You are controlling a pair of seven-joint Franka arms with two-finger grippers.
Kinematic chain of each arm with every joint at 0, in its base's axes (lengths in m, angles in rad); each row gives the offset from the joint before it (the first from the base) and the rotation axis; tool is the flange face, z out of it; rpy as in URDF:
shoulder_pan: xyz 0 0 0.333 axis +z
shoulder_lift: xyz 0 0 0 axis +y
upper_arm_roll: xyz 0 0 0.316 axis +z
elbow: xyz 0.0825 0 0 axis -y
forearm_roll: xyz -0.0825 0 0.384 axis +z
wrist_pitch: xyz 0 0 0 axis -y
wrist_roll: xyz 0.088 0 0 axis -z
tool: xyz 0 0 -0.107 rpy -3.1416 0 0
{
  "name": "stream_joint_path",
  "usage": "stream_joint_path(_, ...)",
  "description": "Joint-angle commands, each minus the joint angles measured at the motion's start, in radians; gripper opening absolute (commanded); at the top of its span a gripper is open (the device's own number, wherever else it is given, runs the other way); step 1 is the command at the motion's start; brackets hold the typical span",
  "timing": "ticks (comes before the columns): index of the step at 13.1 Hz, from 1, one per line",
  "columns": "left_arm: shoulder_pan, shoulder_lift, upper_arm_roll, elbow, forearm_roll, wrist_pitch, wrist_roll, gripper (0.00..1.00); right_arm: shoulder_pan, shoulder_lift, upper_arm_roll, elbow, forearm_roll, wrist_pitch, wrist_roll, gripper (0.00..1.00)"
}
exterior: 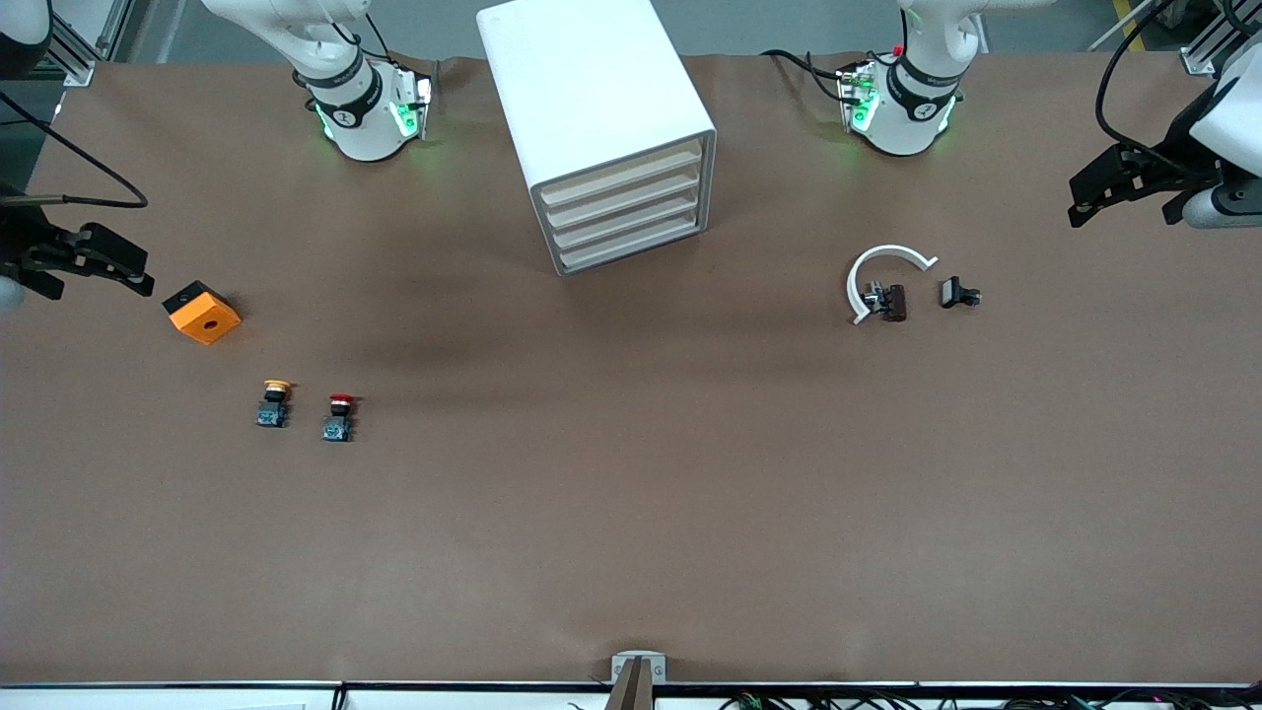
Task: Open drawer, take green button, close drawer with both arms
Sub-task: 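Reach the left gripper toward the white drawer cabinet's front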
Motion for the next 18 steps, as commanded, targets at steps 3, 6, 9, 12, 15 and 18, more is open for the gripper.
stream_joint_path(3, 0.004, 0.013, -0.002, 0.022, 0.011, -0.005, 0.0, 1.0, -0.002, 0.016, 0.005, 0.03, -0.01, -0.008, 0.009, 1.0)
stream_joint_path(6, 0.006, 0.091, -0.002, 0.054, 0.007, -0.005, 0.002, 1.0, 0.002, 0.017, 0.005, 0.03, -0.01, -0.008, 0.007, 1.0)
stream_joint_path(9, -0.006, 0.263, -0.004, 0.073, 0.004, 0.059, -0.011, 1.0, 0.004, 0.019, 0.005, 0.03, -0.011, -0.008, 0.007, 1.0)
stream_joint_path(12, -0.017, 0.383, -0.01, 0.08, -0.001, 0.199, -0.102, 1.0, 0.005, 0.019, 0.005, 0.03, -0.008, -0.006, 0.009, 1.0)
stream_joint_path(15, -0.043, 0.449, -0.014, 0.109, -0.036, 0.21, -0.35, 1.0, 0.01, 0.019, 0.008, 0.032, 0.0, -0.008, 0.009, 1.0)
stream_joint_path(18, -0.081, 0.497, -0.014, 0.119, -0.056, 0.208, -0.512, 1.0, 0.041, 0.019, 0.008, 0.032, 0.0, -0.006, 0.01, 1.0)
